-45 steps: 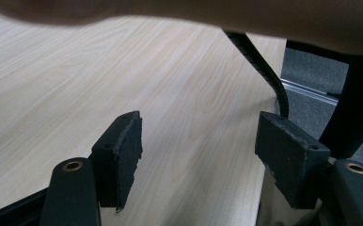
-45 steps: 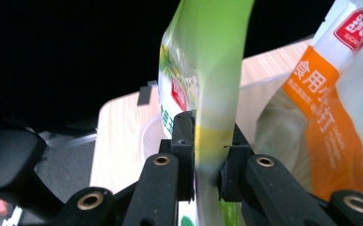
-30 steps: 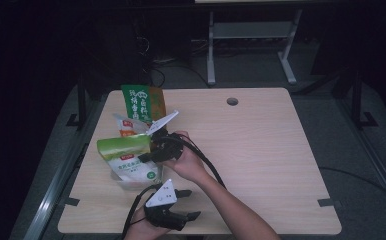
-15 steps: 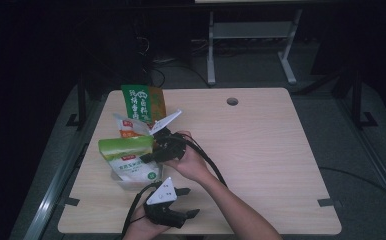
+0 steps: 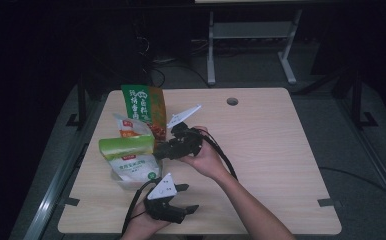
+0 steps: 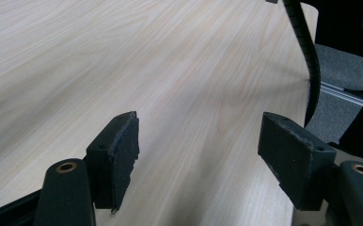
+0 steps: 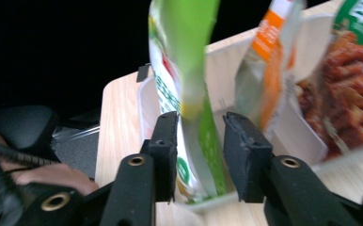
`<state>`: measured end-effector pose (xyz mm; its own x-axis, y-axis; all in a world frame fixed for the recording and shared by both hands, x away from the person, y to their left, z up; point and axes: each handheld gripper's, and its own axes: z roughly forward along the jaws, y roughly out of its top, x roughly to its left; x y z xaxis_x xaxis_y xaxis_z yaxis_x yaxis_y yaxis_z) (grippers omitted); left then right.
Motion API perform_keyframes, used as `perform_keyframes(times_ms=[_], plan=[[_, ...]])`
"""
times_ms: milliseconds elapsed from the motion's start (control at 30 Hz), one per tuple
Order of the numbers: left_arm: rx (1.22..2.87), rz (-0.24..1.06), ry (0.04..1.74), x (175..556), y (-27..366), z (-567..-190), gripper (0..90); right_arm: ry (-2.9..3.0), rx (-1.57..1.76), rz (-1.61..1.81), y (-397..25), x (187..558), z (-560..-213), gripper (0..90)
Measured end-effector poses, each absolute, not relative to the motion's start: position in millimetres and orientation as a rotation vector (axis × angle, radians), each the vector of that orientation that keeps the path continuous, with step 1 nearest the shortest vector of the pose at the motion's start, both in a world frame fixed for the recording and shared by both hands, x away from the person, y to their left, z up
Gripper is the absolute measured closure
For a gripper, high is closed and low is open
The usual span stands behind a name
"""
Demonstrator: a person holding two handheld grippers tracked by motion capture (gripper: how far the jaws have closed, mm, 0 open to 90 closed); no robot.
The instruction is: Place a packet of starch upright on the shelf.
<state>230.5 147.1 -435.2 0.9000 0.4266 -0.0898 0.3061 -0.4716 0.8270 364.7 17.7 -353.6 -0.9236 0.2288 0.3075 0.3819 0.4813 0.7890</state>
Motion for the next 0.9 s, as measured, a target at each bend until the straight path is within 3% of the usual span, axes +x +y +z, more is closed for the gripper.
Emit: perform_keyframes(times_ms=[400, 900], plan=[[2.091, 0.165, 0.542, 237, 146, -437, 28.2, -2.584, -0.656, -1.405, -26, 372, -354, 51.4], [2.090, 0.189, 0.551, 243, 148, -435, 27.9, -2.592, -0.779, -1.366, -64, 379, -359, 44.9]])
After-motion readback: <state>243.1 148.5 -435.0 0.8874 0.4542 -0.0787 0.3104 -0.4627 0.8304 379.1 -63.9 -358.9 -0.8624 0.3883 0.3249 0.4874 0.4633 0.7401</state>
